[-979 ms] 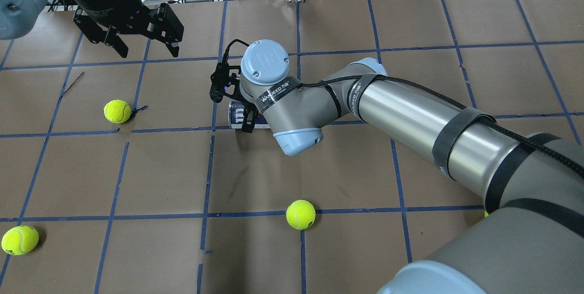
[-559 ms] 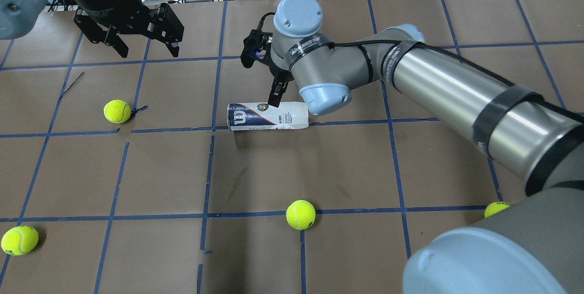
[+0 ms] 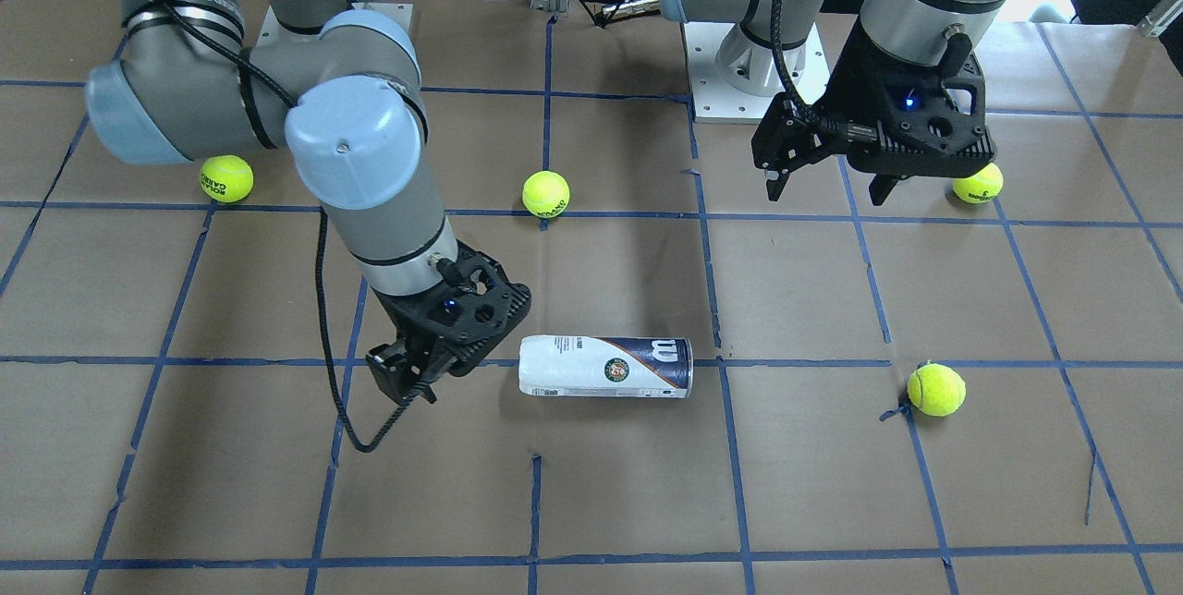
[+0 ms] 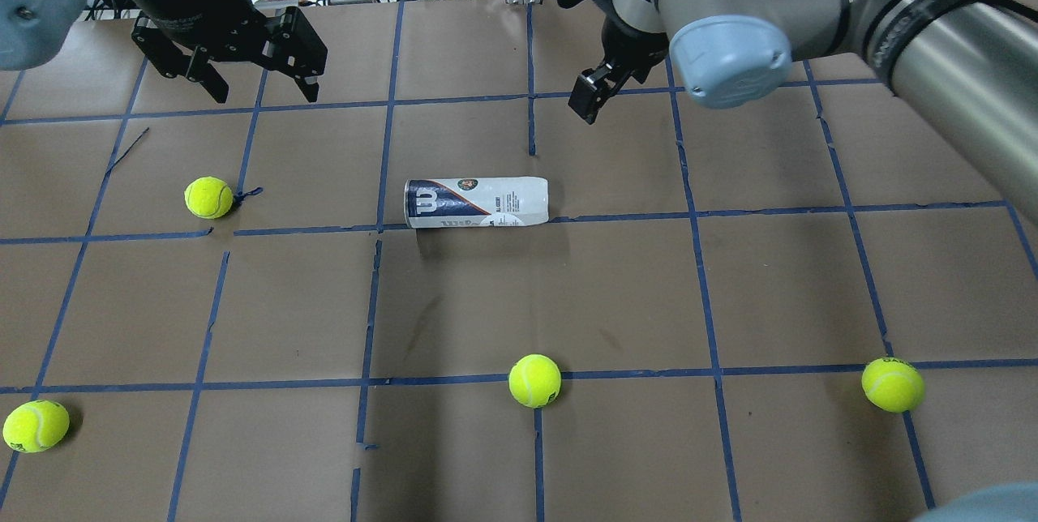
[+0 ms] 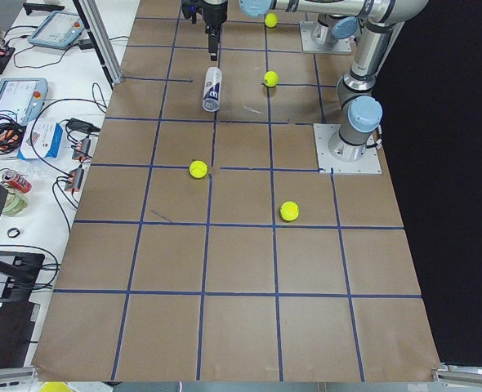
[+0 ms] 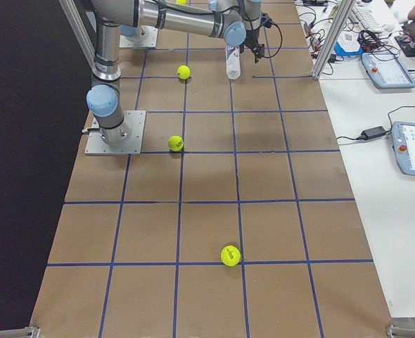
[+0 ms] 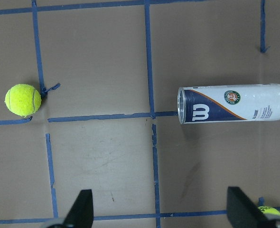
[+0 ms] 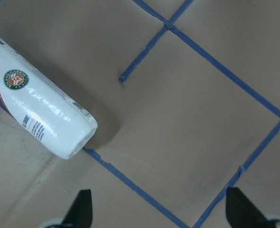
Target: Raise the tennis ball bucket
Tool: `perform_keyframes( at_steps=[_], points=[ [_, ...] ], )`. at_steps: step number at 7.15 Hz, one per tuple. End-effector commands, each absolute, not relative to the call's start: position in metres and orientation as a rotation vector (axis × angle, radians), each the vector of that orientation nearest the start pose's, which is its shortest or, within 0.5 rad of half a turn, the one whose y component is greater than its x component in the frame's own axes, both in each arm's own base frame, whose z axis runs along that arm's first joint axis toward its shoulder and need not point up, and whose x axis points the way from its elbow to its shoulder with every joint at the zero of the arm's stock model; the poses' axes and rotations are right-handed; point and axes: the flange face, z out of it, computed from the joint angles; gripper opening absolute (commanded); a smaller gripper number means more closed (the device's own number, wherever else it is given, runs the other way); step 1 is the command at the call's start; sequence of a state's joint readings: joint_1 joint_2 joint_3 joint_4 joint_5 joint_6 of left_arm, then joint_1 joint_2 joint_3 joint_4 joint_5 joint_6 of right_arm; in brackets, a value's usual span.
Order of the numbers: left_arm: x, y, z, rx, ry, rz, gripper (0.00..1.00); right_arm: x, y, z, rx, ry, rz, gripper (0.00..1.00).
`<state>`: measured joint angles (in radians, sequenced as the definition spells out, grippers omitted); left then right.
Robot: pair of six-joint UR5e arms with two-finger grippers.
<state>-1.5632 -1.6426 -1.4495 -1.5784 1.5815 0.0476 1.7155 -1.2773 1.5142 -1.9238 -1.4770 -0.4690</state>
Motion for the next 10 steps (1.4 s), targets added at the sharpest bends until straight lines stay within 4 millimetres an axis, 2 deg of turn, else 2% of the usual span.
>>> perform_keyframes(
  at_steps=[1, 2, 3, 4, 5, 6, 7, 8, 9, 10],
  points=[
    [-0.128, -0.527, 0.51, 0.062, 3.128, -0.064, 1.0, 0.187, -0.552, 0.441, -0.568, 3.002, -0.08, 1.0],
    [-0.128, -0.527, 0.51, 0.062, 3.128, -0.064, 1.0, 0.166, -0.529, 0.451, -0.305, 3.024, 0.094, 1.0],
    [-0.128, -0.527, 0.51, 0.062, 3.128, -0.064, 1.0, 0.158, -0.515, 0.465, -0.174, 3.032, 0.128, 1.0],
    [-0.128, -0.527, 0.51, 0.062, 3.128, -0.064, 1.0, 0.152, -0.505, 0.475, -0.157, 3.036, 0.135, 1.0],
    [-0.128, -0.527, 0.51, 0.062, 3.128, -0.064, 1.0, 0.148, -0.478, 0.503, -0.161, 3.049, 0.112, 1.0],
    [-0.128, -0.527, 0.51, 0.062, 3.128, -0.064, 1.0, 0.142, -0.468, 0.507, -0.132, 3.045, 0.127, 1.0],
    [-0.128, -0.527, 0.51, 0.062, 3.13, -0.064, 1.0, 0.129, -0.475, 0.511, -0.094, 3.052, 0.049, 1.0],
    [-0.128, -0.527, 0.51, 0.062, 3.13, -0.064, 1.0, 0.102, -0.483, 0.5, -0.003, 3.051, 0.051, 1.0],
    [-0.128, -0.527, 0.51, 0.062, 3.128, -0.064, 1.0, 0.09, -0.481, 0.498, 0.017, 3.051, 0.058, 1.0],
    [-0.128, -0.527, 0.51, 0.062, 3.128, -0.064, 1.0, 0.093, -0.478, 0.502, -0.01, 3.049, 0.062, 1.0]
  ],
)
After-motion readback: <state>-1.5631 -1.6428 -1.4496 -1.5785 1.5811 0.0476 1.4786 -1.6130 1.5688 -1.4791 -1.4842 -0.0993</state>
